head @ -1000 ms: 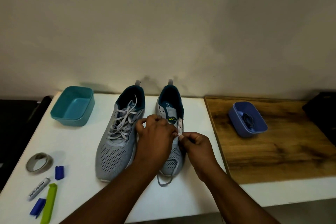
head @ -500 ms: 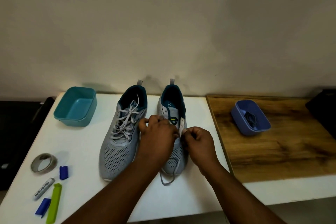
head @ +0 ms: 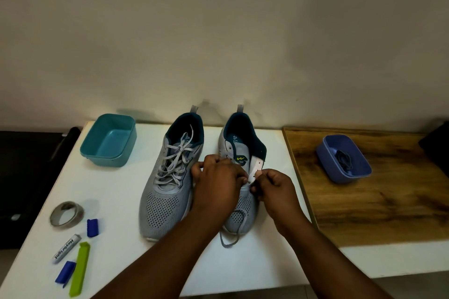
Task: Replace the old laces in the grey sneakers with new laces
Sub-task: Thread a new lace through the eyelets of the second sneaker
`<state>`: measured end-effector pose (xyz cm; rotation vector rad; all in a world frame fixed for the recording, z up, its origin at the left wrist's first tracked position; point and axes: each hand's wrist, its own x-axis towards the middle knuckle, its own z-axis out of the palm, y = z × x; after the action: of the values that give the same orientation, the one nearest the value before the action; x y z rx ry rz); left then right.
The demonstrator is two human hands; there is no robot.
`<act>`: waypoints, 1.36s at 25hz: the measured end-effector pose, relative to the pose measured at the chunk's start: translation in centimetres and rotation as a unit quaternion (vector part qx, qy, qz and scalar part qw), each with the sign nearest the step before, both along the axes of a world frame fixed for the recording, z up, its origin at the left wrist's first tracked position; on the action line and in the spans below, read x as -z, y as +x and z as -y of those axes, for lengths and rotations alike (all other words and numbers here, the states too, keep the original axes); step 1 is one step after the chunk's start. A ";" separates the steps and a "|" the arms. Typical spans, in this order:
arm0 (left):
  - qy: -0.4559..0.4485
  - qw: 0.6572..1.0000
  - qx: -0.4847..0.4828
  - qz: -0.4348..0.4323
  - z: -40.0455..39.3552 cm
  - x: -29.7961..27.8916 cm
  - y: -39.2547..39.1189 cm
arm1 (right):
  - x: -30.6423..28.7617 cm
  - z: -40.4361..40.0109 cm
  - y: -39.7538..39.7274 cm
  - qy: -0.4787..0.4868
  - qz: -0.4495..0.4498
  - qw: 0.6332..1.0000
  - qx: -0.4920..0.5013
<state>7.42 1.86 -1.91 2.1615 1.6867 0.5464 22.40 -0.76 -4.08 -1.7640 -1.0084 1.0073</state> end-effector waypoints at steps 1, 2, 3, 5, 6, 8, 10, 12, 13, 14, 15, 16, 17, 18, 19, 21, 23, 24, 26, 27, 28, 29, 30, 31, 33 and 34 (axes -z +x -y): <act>-0.001 1.000 -0.004 0.008 0.1 0.0 0.0 | -0.1 0.0 0.0 -0.005 -0.027 1.000 0.005; -0.002 1.000 -0.008 0.015 0.1 -0.1 0.0 | -0.1 0.0 0.0 -0.007 -0.043 0.999 0.008; -0.002 1.000 -0.009 0.017 0.1 -0.1 0.0 | -0.3 0.0 0.0 -0.007 -0.048 0.999 0.007; 0.009 1.000 -0.003 -0.009 0.0 -0.3 -0.2 | -0.4 0.0 0.0 -0.003 -0.023 1.000 -0.006; 0.025 0.999 0.003 -0.043 0.0 -0.4 -0.2 | -0.5 0.1 0.0 0.003 0.003 1.000 -0.017; 0.053 0.991 0.014 -0.122 0.3 -0.7 0.2 | -0.6 0.2 -0.1 0.017 0.069 0.997 -0.041; 0.065 0.983 0.025 -0.168 0.7 -0.9 0.8 | -0.6 0.2 -0.4 0.037 0.129 0.989 -0.059; 0.069 0.982 0.026 -0.172 0.9 -0.9 1.0 | -0.6 0.2 -0.5 0.050 0.154 0.986 -0.048; 0.069 0.984 0.021 -0.161 0.8 -0.8 0.9 | -0.6 0.1 -0.5 0.052 0.145 0.987 -0.040; 0.066 0.987 0.014 -0.148 0.8 -0.5 0.7 | -0.5 0.1 -0.5 0.055 0.137 0.988 -0.038; 0.059 0.989 0.008 -0.136 0.7 -0.3 0.6 | -0.5 0.0 -0.5 0.059 0.138 0.988 -0.040; 0.053 0.991 0.006 -0.126 0.6 -0.2 0.5 | -0.3 0.0 -0.6 0.062 0.147 0.986 -0.043; 0.050 0.992 0.005 -0.116 0.7 -0.2 0.5 | -0.2 0.0 -0.6 0.063 0.155 0.985 -0.044; 0.047 0.993 0.005 -0.105 0.7 -0.1 0.6 | 0.0 0.0 -0.7 0.064 0.159 0.984 -0.043; 0.047 0.994 0.006 -0.097 0.8 0.0 0.6 | 0.1 0.1 -0.8 0.063 0.158 0.985 -0.041; 0.046 0.996 0.004 -0.075 0.8 0.3 0.5 | 0.3 0.2 -0.8 0.053 0.144 0.987 -0.046; 0.043 0.998 -0.007 -0.042 0.7 0.7 0.3 | 0.3 0.2 -0.3 0.032 0.115 0.991 -0.061; 0.040 0.999 -0.014 -0.025 0.6 0.9 0.2 | 0.1 0.2 0.0 0.023 0.091 0.993 -0.070; 0.036 0.999 -0.029 0.001 0.5 1.0 0.2 | -0.3 0.4 0.5 0.013 0.034 0.996 -0.081; 0.036 0.999 -0.034 0.010 0.5 1.0 0.2 | -0.4 0.5 0.6 0.011 0.019 0.996 -0.084; 0.033 0.999 -0.036 0.013 0.4 0.9 0.2 | -0.4 0.6 0.7 0.009 0.014 0.996 -0.086; 0.030 0.999 -0.035 0.009 0.4 0.7 0.1 | -0.3 0.7 0.7 0.010 0.013 0.996 -0.091; 0.026 0.999 -0.031 -0.006 0.4 0.7 0.1 | -0.1 0.7 0.8 0.013 0.013 0.995 -0.096; 0.024 0.999 -0.024 -0.032 0.5 0.6 0.1 | 0.2 0.7 0.8 0.018 0.015 0.995 -0.100; 0.032 0.995 -0.017 -0.094 0.6 0.7 0.1 | 0.6 0.6 0.8 0.026 0.019 0.994 -0.103; 0.039 0.992 -0.021 -0.116 0.7 0.7 0.2 | 0.7 0.6 0.8 0.027 0.022 0.995 -0.099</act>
<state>7.60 1.20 -2.63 2.3272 1.8610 0.3903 23.24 -1.41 -4.82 -1.6719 -1.2453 1.0554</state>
